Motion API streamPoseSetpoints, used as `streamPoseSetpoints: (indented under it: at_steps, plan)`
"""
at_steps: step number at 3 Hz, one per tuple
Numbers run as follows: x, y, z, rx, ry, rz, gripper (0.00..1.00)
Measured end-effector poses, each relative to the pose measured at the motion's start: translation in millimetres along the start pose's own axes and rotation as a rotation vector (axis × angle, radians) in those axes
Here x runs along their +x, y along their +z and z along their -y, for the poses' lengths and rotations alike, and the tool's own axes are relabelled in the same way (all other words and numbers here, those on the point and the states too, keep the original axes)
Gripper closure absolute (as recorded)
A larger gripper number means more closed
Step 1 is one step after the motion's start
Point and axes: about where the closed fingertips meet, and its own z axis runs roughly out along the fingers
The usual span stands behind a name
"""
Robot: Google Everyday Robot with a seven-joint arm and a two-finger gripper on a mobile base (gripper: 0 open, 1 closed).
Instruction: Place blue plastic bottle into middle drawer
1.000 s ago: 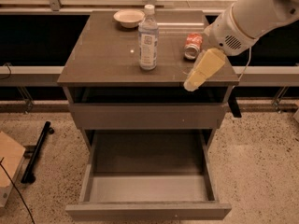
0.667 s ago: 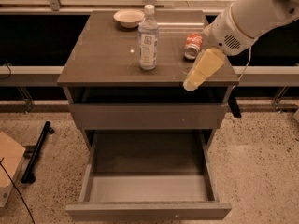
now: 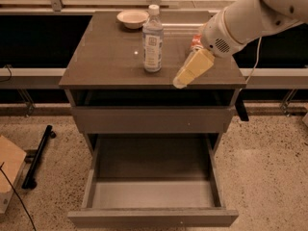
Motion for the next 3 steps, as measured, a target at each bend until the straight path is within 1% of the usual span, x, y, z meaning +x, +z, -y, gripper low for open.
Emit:
streamPoseSetpoints:
  at_steps: [1,3]
  plan:
    - [-20,31,9,-0.002,0.017,0.101,0.0]
    - [-44,70,25,-0.029,0.048,0.217,0.0]
